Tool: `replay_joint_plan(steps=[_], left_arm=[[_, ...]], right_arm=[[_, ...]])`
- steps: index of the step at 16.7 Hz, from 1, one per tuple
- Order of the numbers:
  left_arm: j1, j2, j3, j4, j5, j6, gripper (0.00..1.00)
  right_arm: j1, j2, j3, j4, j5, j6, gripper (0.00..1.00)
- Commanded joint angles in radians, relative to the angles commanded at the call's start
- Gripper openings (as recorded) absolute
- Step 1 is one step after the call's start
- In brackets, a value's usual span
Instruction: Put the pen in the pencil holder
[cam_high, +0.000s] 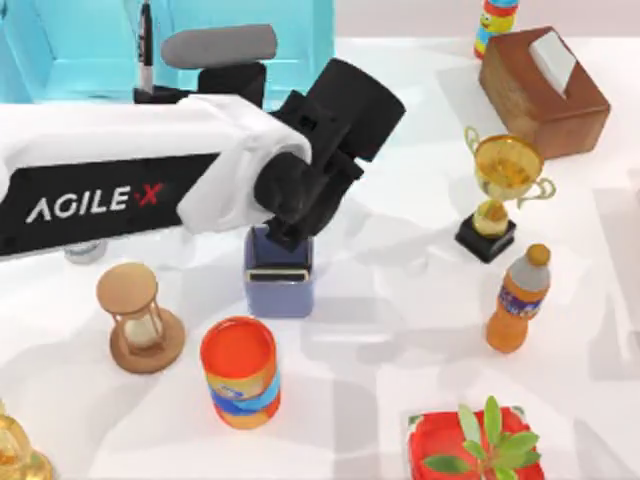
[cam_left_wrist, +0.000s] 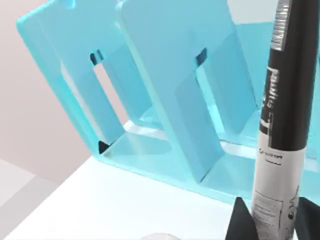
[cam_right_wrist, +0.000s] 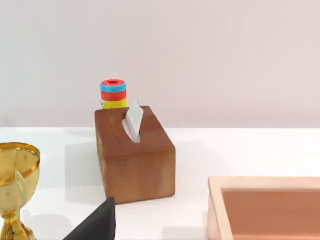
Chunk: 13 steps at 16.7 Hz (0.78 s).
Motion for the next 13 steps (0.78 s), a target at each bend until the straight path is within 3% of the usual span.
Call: replay_joint_plan(steps=[3, 6, 12, 13], left_arm=[[-0.178, 0.05, -0.011, 0.116, -0.151, -0.107, 0.0], [-0.277, 0.064, -0.01, 0.205, -0.238, -0.194, 0.0], [-0.297, 0.061, -0.004, 0.225, -0.256, -0.214, 0.0], [-0.291, 0.08, -0.009, 0.251, -0.2, -0.21, 0.0]], right_arm=[[0.0, 0.0, 0.0, 0.0, 0.0, 0.0, 1.0], [0.0, 0.0, 0.0, 0.0, 0.0, 0.0, 1.0], [0.0, 0.0, 0.0, 0.0, 0.0, 0.0, 1.0], [0.0, 0.0, 0.0, 0.0, 0.0, 0.0, 1.0]])
